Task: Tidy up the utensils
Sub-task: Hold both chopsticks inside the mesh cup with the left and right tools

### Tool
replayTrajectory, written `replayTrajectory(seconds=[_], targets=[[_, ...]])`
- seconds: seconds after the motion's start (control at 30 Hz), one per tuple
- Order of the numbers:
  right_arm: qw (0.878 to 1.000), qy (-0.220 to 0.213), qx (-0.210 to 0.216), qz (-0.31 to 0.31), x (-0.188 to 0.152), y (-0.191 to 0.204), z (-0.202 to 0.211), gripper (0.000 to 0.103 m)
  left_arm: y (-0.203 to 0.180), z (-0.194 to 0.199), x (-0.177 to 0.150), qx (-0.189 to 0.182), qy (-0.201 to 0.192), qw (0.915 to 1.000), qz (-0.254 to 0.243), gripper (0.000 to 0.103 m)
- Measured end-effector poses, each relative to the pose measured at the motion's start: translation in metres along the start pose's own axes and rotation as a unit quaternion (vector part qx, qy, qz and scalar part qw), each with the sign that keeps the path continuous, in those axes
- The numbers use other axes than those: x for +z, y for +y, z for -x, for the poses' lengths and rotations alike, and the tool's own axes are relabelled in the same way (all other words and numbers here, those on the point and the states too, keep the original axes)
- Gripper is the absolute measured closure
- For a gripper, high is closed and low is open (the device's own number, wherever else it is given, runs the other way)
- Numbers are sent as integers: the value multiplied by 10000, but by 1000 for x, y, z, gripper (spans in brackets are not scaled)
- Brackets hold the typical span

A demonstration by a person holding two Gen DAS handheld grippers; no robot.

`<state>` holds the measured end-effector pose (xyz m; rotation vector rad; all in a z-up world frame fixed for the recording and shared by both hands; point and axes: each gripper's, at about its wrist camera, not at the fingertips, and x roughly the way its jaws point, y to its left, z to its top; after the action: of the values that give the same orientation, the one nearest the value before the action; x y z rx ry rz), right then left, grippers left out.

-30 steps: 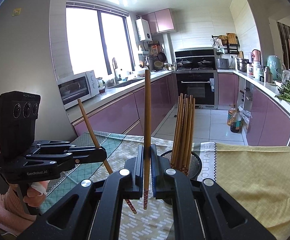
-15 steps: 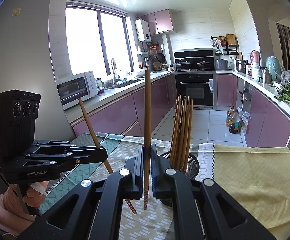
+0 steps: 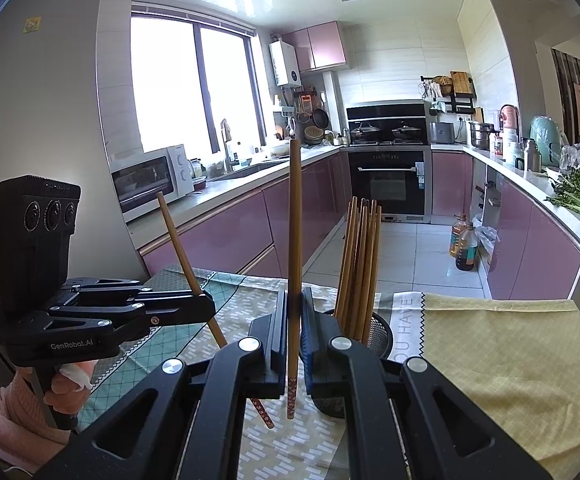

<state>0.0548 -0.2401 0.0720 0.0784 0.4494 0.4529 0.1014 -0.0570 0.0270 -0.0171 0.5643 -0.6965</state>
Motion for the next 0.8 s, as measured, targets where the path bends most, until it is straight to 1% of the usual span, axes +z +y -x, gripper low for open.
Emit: replayTrajectory(seconds=[0.8], targets=[[10000, -72, -37, 18, 3, 0, 3, 98, -2, -5, 10, -2, -64, 10000, -71, 95]])
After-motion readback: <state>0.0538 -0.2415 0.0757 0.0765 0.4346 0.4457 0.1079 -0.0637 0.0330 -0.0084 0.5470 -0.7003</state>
